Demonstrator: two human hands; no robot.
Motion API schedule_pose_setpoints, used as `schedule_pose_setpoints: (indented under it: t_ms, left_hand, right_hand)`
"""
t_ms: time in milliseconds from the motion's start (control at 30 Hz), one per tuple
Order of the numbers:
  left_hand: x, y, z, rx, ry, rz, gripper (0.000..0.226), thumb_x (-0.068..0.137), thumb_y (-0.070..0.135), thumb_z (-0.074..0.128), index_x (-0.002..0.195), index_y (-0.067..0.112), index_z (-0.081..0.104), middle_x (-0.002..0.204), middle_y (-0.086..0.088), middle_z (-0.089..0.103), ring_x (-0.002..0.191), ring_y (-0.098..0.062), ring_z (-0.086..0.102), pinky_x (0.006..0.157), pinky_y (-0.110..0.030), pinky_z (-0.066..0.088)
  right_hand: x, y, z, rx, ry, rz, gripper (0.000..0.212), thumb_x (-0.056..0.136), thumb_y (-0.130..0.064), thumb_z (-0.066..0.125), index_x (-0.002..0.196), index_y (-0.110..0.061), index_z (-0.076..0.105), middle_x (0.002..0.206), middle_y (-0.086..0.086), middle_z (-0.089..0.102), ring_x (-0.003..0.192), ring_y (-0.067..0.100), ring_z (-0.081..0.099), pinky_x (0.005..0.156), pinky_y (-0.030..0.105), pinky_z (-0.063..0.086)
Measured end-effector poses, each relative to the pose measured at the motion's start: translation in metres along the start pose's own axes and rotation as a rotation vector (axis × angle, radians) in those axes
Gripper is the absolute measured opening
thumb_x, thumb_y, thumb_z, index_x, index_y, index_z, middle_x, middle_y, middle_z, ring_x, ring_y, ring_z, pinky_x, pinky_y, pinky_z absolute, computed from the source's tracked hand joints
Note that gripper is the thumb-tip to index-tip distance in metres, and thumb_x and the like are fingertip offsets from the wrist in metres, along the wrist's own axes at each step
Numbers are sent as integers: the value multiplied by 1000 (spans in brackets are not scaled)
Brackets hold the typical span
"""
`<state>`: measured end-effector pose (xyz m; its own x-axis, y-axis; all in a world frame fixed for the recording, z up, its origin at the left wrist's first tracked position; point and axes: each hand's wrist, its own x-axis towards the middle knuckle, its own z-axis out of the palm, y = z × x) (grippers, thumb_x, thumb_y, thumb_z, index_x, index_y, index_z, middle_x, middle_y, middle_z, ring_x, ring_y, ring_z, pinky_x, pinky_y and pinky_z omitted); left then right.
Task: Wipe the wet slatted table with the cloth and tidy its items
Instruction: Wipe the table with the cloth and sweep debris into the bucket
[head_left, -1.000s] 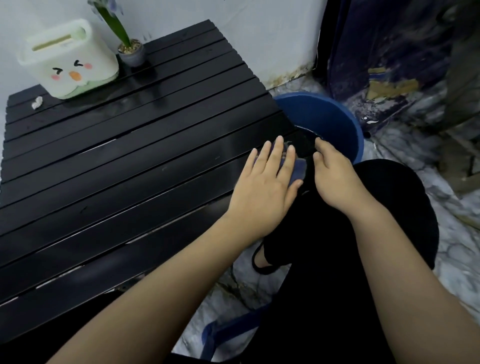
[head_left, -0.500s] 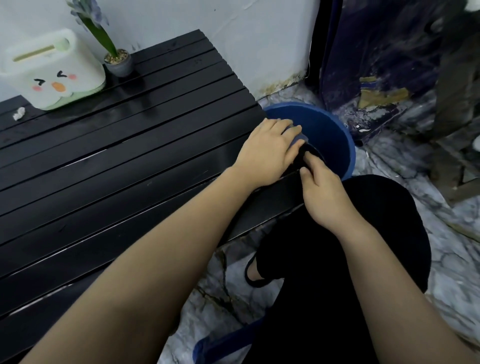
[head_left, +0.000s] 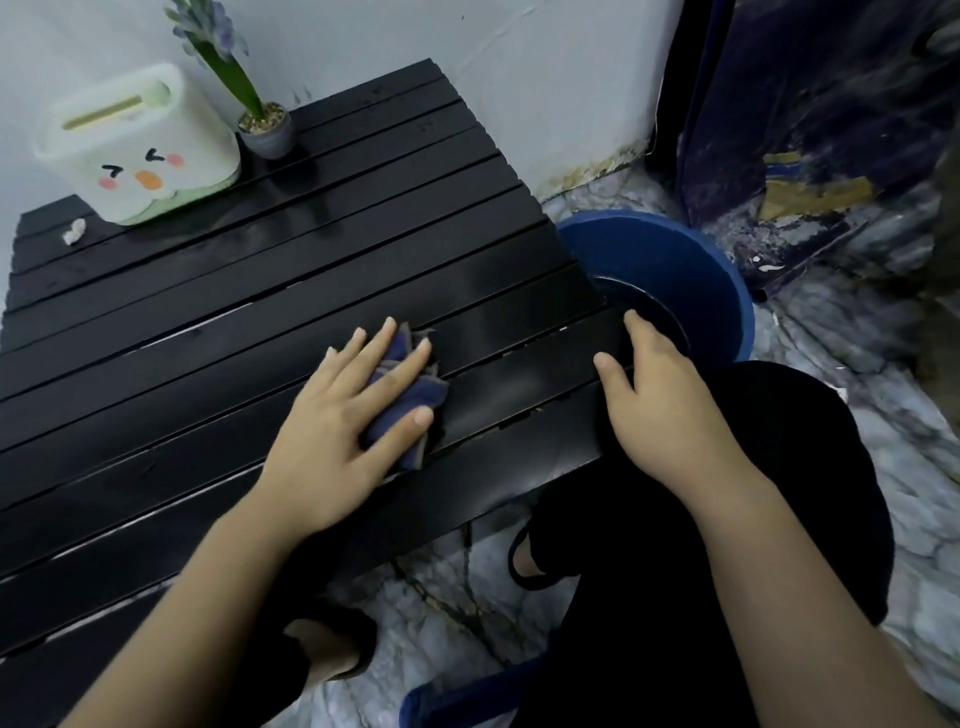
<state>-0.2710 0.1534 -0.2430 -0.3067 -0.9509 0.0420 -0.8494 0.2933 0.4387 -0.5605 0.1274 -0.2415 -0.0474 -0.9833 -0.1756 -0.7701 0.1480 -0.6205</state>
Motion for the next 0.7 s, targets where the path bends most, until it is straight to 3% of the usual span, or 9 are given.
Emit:
schedule_pose_setpoints:
  t_ms: [100, 233, 400, 467, 533, 600, 700]
  left_hand:
    - [10, 4, 13, 155, -23, 41, 58, 101, 57, 28, 155, 38, 25, 167, 4, 13, 155, -22, 7, 126, -46, 11]
    - [62, 24, 28, 211, -17, 135, 57, 103, 53, 27, 155, 32, 29, 166, -4, 18, 153, -31, 15, 125, -45, 13]
    - [153, 63, 55, 209, -10, 246, 51, 105, 44, 38, 152, 25, 38, 161, -9, 32, 149, -34, 25, 123, -44, 14]
    - [174, 76, 61, 119, 53, 259, 41, 103, 40, 46, 139, 24, 58, 146, -6, 55, 138, -31, 45, 117, -40, 27]
    - [184, 82, 60, -23, 177, 201, 29, 97, 41, 53, 112, 27, 74, 110, 3, 74, 108, -24, 66, 96, -39, 49]
    - [188, 80, 51, -240, 262, 62, 29, 92, 46, 55, 98, 28, 77, 86, 3, 76, 84, -20, 70, 77, -37, 55]
    - [188, 55, 27, -634, 450, -162, 31, 90, 43, 60, 93, 19, 79, 78, -1, 76, 80, -20, 73, 80, -39, 58]
  right_hand:
    - [0, -5, 1, -5, 30, 22, 53, 102, -30, 43, 151, -12, 30, 151, 10, 40, 134, 27, 42, 102, 32, 35]
    - [1, -7, 1, 17, 57, 43, 46, 102, -25, 45, 145, -11, 37, 142, 11, 49, 125, 28, 50, 88, 28, 36]
    - [1, -8, 5, -24, 89, 35, 47, 102, -24, 45, 146, -11, 36, 145, 11, 47, 128, 27, 48, 87, 26, 33]
    - [2, -8, 6, -29, 90, 31, 48, 102, -25, 44, 147, -11, 35, 146, 11, 46, 128, 28, 48, 87, 27, 34]
    - [2, -7, 7, -28, 100, 22, 48, 101, -26, 45, 146, -11, 36, 145, 11, 47, 127, 28, 49, 86, 28, 35]
    - [3, -6, 8, -27, 107, 4, 49, 101, -27, 45, 146, -10, 36, 145, 11, 47, 129, 27, 47, 88, 26, 33]
    - [6, -7, 9, -33, 88, -24, 55, 101, -30, 45, 150, -10, 29, 152, 9, 39, 139, 23, 37, 98, 23, 28]
